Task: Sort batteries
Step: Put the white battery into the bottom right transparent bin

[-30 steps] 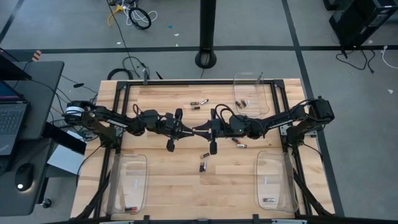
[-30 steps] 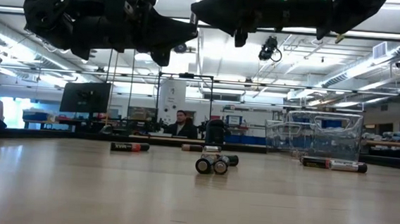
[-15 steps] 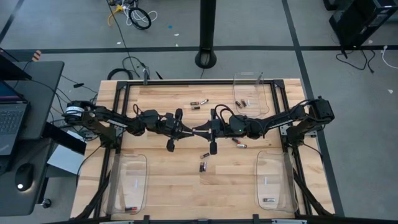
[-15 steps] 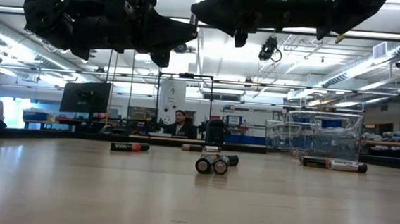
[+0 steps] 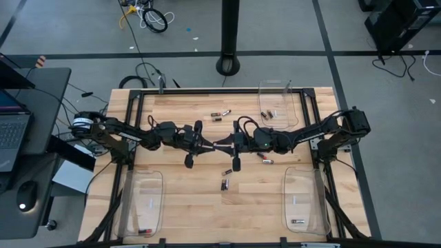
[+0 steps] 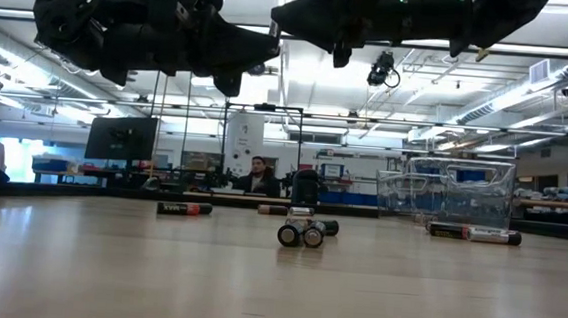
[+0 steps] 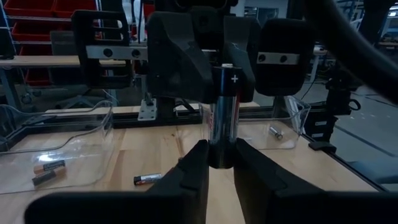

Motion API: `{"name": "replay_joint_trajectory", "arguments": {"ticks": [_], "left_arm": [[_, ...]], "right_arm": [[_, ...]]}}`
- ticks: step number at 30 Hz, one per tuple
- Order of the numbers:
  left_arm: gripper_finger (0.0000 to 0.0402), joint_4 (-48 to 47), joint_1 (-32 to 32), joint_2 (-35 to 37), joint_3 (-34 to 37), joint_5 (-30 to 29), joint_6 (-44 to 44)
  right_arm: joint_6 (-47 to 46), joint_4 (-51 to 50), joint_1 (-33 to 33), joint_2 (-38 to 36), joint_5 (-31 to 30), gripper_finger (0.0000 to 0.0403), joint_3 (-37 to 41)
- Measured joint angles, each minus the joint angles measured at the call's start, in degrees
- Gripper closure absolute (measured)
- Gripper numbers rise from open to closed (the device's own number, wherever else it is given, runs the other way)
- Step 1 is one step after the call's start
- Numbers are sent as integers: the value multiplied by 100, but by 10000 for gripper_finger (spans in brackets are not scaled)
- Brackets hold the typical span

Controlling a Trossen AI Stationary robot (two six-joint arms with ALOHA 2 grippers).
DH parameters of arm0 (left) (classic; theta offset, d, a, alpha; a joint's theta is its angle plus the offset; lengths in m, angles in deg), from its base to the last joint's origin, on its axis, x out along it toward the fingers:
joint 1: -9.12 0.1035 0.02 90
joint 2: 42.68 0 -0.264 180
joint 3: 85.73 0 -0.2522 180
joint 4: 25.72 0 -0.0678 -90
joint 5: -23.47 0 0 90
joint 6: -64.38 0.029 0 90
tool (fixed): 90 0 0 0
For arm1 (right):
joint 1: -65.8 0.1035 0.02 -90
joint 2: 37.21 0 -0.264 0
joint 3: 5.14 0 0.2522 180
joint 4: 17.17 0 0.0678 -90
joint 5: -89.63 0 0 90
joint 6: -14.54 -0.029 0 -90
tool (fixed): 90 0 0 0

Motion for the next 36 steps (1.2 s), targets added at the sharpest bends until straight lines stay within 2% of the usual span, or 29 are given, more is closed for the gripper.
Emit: {"name": "replay_joint_trajectory", "arguments": {"ticks": [11,21,24,27,36], "left_arm": [[264,-69,-2,2,-4,45,-42],[256,-166,9,2,-4,-93,-4],[256,-198,9,2,-4,-106,8],[256,-212,9,2,-4,-106,12],[256,-216,9,2,-4,-110,157]], "right_arm": [[47,-109,-8,9,-87,344,4],[144,-813,-11,-517,-129,344,10],[155,-1356,-11,-843,-229,344,9],[-4,-2175,-11,-1225,-73,344,9],[-1524,-5089,342,-2421,94,344,9]]}}
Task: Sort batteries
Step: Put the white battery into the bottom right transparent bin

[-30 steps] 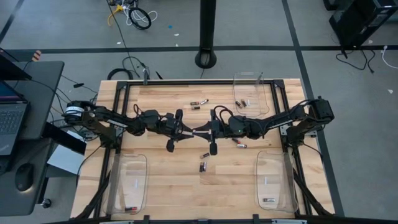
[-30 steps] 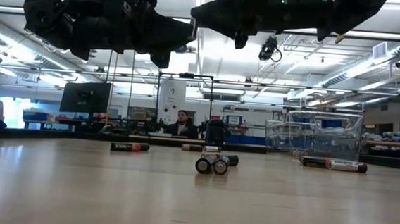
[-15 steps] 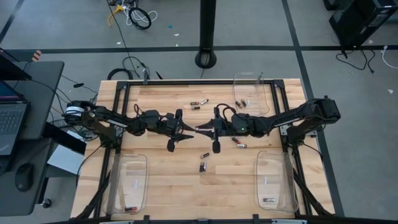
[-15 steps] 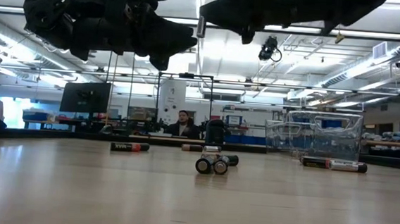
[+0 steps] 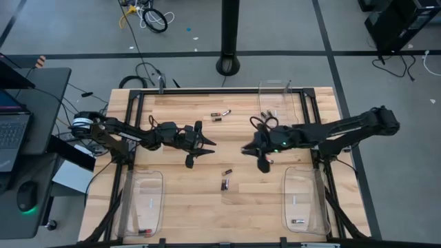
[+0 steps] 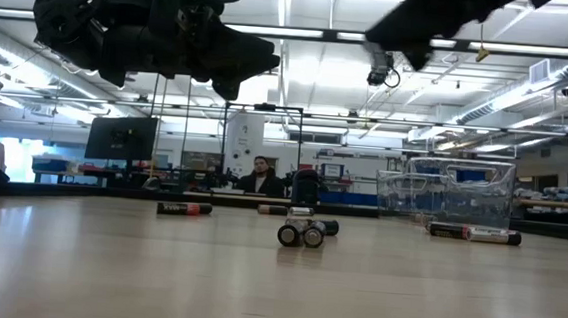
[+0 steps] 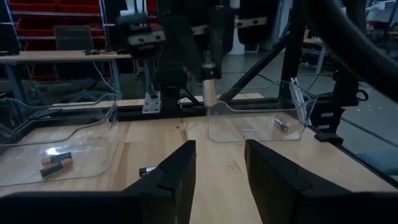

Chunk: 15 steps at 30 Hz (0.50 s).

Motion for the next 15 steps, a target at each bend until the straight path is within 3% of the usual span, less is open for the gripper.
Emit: {"name": "replay_joint_trajectory", "arguments": {"ticks": [7,15], "left_arm": [[256,-1,0,0,0,-22,2],[256,-1,0,0,0,-22,0]], "right_arm": [[-1561,-1881,641,-763,76,344,-9],[-3165,-3082,1486,-1305,591,344,-11]]}}
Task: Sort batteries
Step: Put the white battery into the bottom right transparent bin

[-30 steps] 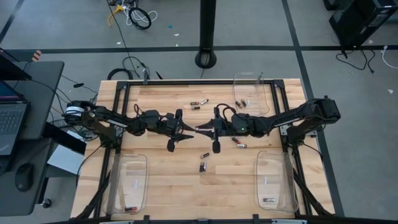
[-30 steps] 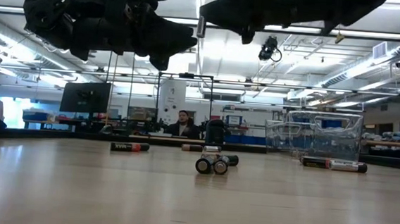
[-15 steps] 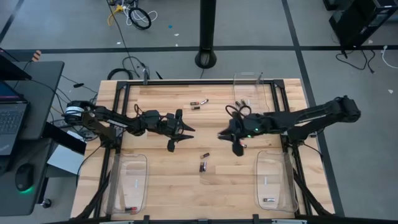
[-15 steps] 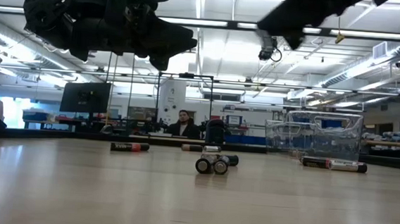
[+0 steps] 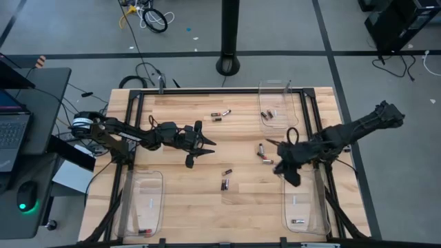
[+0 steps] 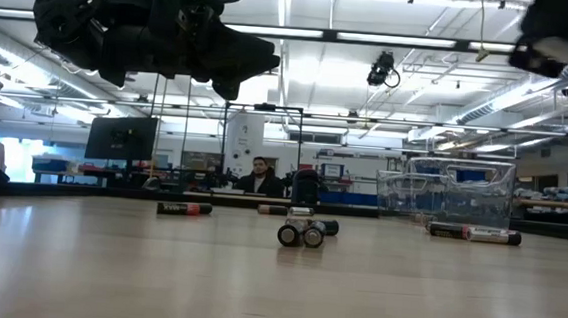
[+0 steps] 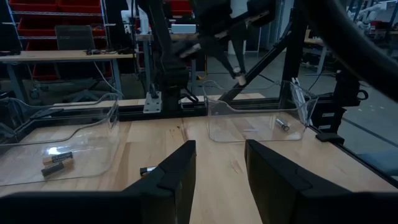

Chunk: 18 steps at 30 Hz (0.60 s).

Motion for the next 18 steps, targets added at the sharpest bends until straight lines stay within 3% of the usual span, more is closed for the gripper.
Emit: {"name": "replay_joint_trajectory", "arguments": {"ticks": [7,10,14,18], "left_arm": [[256,0,2,0,0,-111,16],[256,-4,2,0,0,-208,87],[256,-19,2,2,0,-213,146],[256,-23,2,2,0,-212,146]], "right_arm": [[-1452,-990,744,30,751,344,0],[-1814,-1719,997,78,809,344,0],[-1906,-2426,1219,220,786,344,0],[-1701,-2240,1296,323,697,344,162]]}}
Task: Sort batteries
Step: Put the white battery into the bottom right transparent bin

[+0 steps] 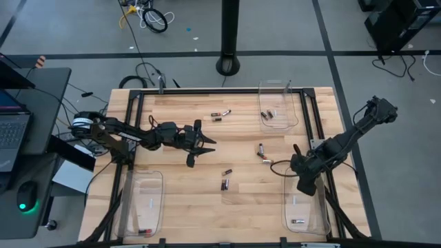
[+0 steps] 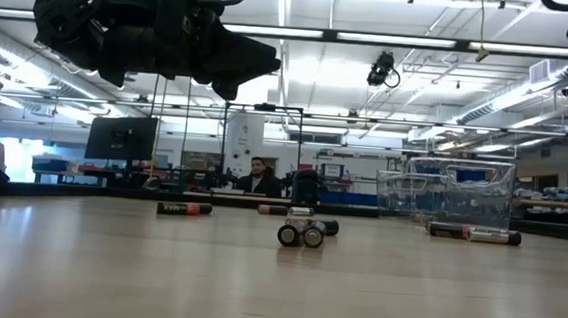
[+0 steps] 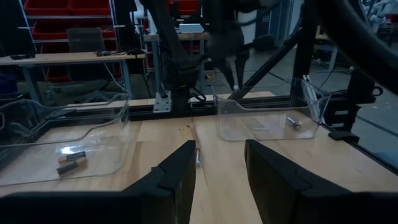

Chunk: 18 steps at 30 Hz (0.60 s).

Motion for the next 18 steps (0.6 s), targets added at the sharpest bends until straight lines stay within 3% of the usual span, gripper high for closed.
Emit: {"name": "replay_joint_trajectory", "arguments": {"ticks": [9,18], "left_arm": [[256,-93,0,0,0,2,0],[256,-154,0,0,0,-24,0]], "right_arm": [[329,1446,68,400,-44,344,897],[548,1444,358,1005,-124,343,1025]]}}
